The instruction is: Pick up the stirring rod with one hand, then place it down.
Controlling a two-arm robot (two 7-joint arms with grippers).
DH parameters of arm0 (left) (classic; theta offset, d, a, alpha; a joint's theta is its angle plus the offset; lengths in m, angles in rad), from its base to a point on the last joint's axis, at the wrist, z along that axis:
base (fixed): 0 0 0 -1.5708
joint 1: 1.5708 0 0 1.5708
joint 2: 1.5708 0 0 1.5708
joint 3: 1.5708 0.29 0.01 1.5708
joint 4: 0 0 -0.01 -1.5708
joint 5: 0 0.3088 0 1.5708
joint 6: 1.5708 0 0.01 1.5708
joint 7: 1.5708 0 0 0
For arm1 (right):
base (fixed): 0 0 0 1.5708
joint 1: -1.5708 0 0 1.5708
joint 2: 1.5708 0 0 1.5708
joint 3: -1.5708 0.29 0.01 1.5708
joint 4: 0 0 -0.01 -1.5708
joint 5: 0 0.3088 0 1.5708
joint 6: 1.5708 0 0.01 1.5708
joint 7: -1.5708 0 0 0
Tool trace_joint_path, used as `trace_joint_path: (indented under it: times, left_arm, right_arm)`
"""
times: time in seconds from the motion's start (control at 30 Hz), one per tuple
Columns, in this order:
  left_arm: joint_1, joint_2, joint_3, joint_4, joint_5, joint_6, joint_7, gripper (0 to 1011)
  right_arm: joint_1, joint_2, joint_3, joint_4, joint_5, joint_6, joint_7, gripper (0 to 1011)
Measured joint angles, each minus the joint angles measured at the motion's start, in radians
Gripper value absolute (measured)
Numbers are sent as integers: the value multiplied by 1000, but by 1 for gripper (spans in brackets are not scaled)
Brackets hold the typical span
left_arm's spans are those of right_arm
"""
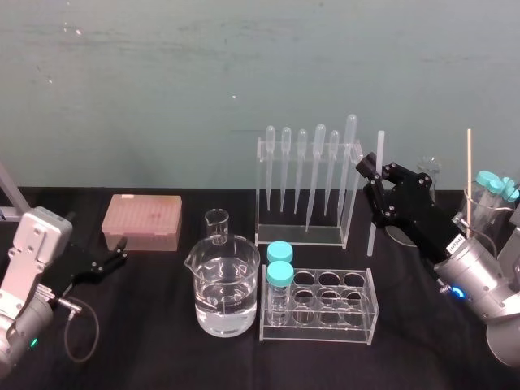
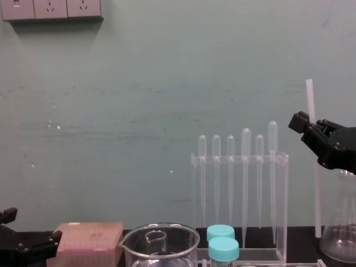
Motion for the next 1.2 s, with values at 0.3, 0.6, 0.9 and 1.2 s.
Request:
trace_joint_path:
  times: [0.3, 0.6, 0.9, 1.2]
  left_arm:
    - [0, 0, 0, 0, 0, 0, 0, 1000]
    - [0, 0, 0, 0, 0, 0, 0, 1000]
    - [0, 0, 0, 0, 0, 0, 0, 1000]
    - [0, 0, 0, 0, 0, 0, 0, 1000]
  right_arm:
    - [-1, 0, 2, -1, -2, 4, 0, 69]
    - [-26, 19, 17, -56, -13, 84, -9, 69]
    - [-58, 43, 19, -117, -7, 135, 18, 69]
    - [-62, 54, -7, -119, 2, 176, 46, 69]
